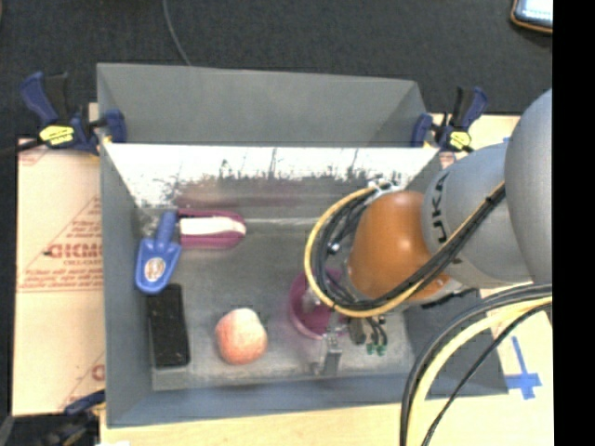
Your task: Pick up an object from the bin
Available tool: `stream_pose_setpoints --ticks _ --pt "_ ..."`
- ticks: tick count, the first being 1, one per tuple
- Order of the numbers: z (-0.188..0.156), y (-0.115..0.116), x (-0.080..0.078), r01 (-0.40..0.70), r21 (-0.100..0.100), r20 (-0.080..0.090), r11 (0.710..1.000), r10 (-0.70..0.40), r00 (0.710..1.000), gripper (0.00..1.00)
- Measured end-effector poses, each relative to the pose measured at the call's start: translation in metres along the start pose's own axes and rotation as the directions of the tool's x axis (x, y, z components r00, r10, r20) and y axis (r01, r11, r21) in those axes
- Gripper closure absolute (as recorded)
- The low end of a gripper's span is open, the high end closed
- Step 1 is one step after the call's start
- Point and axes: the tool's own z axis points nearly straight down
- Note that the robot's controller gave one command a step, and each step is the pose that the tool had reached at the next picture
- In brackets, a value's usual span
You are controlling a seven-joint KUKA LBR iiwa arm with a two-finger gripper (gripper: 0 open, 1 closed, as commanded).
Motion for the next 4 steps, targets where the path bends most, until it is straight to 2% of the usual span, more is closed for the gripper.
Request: stream_pose_setpoints --ticks 1,2,3,4 --pt "-0.001 0.027 0.008 0.116 0.003 0.013 0.993 -0.116 0.993 1.0" --pt "-0.001 0.027 0.008 0.117 0.003 0.013 0.993 -0.117 0.993 1.0" --pt "0.0 0.038 0.003 0.112 0.005 0.012 0.994 -0.112 0.994 1.0" --pt "-0.048 0.091 0.018 0.12 0.005 0.012 0.993 -0.12 0.993 1.0"
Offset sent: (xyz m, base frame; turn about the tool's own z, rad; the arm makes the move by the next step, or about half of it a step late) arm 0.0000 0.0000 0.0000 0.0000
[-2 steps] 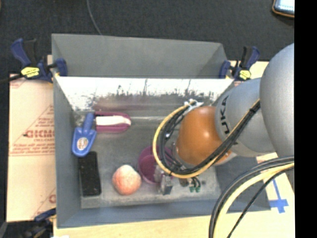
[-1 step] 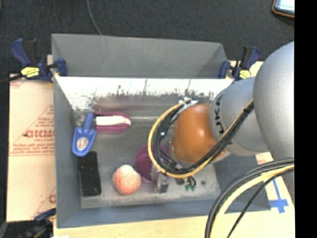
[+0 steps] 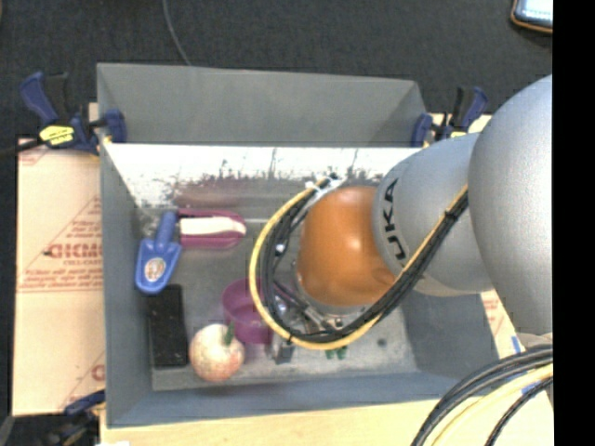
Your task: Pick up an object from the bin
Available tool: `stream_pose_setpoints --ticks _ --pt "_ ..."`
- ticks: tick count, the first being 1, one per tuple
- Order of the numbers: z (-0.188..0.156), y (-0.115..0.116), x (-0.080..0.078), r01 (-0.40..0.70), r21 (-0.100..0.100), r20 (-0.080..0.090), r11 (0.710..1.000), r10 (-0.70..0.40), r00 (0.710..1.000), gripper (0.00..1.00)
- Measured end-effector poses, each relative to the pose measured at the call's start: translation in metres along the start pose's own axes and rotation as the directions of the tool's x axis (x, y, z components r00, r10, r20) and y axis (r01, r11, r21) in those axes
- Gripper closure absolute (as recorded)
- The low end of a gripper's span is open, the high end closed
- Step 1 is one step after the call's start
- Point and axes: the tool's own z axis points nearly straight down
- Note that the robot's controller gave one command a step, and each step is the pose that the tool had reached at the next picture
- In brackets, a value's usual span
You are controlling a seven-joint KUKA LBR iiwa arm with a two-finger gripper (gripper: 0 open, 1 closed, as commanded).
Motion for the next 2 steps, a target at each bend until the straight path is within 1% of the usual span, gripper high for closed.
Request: stream_pose_setpoints --ticks 2 --pt "0.0 -0.0003 0.0 0.004 0.001 0.0 1.0 -0.004 1.0 1.0"
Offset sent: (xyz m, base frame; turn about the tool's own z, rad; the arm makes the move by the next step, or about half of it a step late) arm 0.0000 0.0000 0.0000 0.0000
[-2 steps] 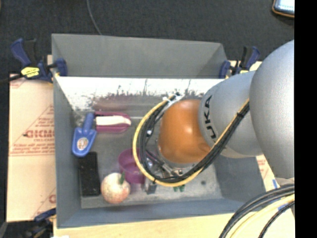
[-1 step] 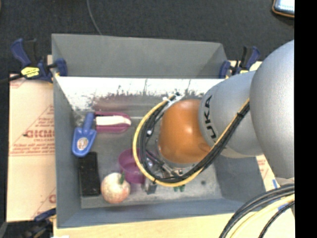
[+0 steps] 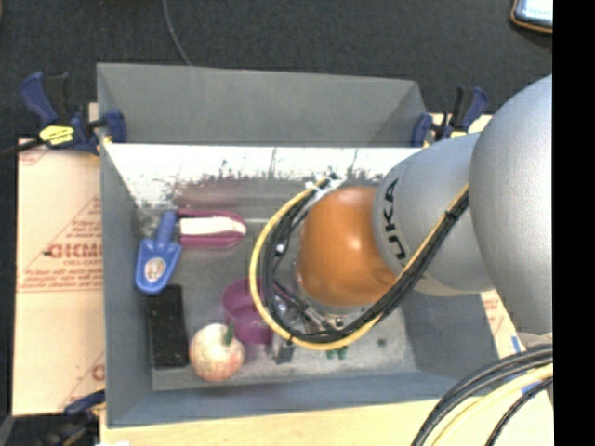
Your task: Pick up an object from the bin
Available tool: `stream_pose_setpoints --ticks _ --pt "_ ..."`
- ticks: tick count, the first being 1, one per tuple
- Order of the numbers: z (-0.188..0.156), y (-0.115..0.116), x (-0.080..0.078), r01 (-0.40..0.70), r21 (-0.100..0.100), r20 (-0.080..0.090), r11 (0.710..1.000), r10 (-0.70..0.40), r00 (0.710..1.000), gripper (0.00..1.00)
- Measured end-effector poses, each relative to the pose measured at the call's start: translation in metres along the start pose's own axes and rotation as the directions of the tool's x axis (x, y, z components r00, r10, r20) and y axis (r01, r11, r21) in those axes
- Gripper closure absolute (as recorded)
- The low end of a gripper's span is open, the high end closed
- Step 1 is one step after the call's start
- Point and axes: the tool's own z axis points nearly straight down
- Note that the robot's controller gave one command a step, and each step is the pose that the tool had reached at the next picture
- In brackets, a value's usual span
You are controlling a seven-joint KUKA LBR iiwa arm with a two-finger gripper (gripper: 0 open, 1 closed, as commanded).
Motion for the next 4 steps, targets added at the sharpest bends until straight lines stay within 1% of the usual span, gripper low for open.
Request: stream_pose_setpoints --ticks 4 --pt "0.0 -0.0002 0.0 0.004 0.0 0.0 1.0 -0.004 1.0 1.0"
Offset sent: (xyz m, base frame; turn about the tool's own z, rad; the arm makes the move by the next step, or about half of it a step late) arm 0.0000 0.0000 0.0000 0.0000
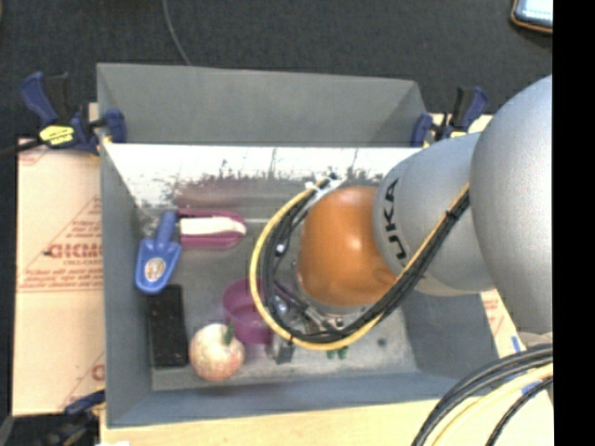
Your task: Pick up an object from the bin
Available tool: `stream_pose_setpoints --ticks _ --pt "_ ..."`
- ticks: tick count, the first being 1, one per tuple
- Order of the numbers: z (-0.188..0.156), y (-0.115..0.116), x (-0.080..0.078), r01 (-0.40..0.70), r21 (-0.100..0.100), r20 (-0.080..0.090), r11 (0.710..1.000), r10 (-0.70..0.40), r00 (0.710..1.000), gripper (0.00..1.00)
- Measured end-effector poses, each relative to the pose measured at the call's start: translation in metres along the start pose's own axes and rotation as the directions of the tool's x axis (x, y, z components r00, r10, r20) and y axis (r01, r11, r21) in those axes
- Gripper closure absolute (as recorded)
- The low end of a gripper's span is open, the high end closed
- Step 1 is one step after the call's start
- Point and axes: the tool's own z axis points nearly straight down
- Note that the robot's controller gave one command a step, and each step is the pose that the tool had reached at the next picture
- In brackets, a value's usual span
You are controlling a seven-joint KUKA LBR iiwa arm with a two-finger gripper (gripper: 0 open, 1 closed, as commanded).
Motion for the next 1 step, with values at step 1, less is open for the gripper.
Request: stream_pose_setpoints --ticks 1 --pt "0.038 0.0355 -0.0598 -0.069 -0.003 0.004 0.998 0.069 0.998 1.0"
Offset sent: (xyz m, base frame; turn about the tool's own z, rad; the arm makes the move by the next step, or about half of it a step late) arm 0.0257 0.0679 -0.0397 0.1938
